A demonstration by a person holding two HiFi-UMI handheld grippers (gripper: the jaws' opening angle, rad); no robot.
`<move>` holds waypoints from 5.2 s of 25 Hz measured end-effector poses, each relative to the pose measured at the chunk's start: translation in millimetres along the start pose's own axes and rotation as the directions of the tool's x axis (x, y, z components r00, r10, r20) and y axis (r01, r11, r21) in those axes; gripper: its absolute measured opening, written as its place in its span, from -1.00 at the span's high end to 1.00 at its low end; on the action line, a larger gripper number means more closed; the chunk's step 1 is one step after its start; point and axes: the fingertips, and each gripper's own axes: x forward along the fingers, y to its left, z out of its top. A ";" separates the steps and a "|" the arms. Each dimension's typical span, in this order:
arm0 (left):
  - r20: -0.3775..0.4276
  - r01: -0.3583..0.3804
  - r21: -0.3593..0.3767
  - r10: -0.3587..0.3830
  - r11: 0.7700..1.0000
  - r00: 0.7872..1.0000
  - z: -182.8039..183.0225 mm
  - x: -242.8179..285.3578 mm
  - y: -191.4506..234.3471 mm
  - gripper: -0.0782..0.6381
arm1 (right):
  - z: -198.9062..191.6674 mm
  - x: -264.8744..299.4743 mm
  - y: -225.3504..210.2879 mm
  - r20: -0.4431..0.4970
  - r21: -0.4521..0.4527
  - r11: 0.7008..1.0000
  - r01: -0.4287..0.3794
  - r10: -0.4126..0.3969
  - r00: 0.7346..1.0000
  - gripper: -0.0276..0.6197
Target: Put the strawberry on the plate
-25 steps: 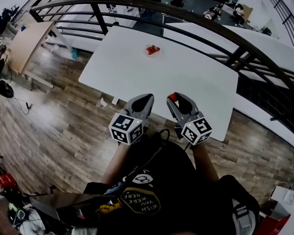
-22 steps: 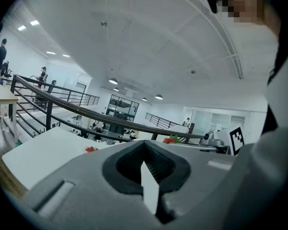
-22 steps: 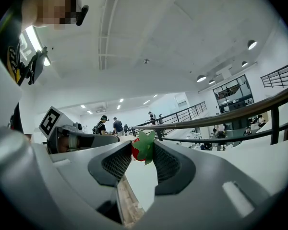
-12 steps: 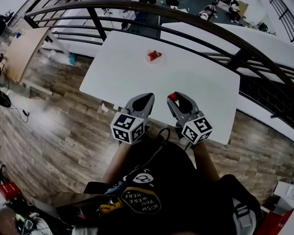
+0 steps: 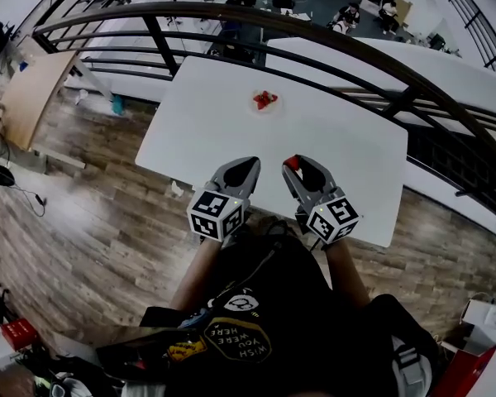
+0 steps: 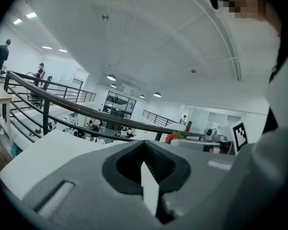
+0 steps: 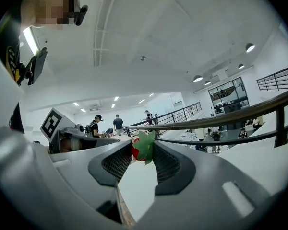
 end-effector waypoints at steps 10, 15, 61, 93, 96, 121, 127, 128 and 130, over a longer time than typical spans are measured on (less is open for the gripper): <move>-0.035 0.028 -0.027 -0.029 0.999 0.999 -4.0 25.4 2.8 0.77 | -1.4 6.4 -18.8 -0.022 0.027 0.999 0.023 -0.023 1.000 0.48; -0.030 0.024 -0.012 -0.024 1.000 0.999 5.1 52.5 3.7 0.77 | 7.6 15.4 -46.1 -0.025 0.023 1.000 0.016 -0.015 1.000 0.48; -0.213 -0.033 -0.017 0.028 0.999 0.977 -45.7 228.6 217.6 0.77 | -69.4 219.0 -204.7 -0.249 0.070 0.996 0.063 -0.043 0.967 0.48; -0.417 -0.062 -0.079 0.024 0.995 0.909 -175.5 306.7 315.4 0.77 | -240.5 309.3 -303.4 -0.491 -0.052 0.992 0.111 -0.122 0.863 0.48; -0.420 -0.062 -0.087 0.019 0.994 0.907 -178.1 308.6 315.7 0.77 | -253.8 310.9 -307.9 -0.523 -0.087 0.991 0.106 -0.136 0.841 0.48; -0.404 -0.077 -0.118 0.023 0.990 0.914 -166.3 267.7 292.9 0.77 | -232.7 293.4 -309.2 -0.498 -0.219 0.965 0.143 -0.237 0.834 0.35; -0.349 -0.068 -0.079 0.036 0.995 0.937 -134.9 257.9 268.8 0.77 | -169.9 262.0 -285.6 -0.352 -0.216 0.953 0.213 -0.280 0.893 0.58; -0.338 -0.062 -0.069 0.035 0.996 0.940 -129.5 256.8 263.0 0.77 | -160.8 255.9 -281.7 -0.332 -0.214 0.950 0.228 -0.290 0.897 0.63; -0.314 -0.052 -0.049 0.034 0.997 0.949 -118.4 252.9 250.2 0.77 | -144.0 242.8 -273.5 -0.293 -0.201 0.945 0.256 -0.308 0.905 0.75</move>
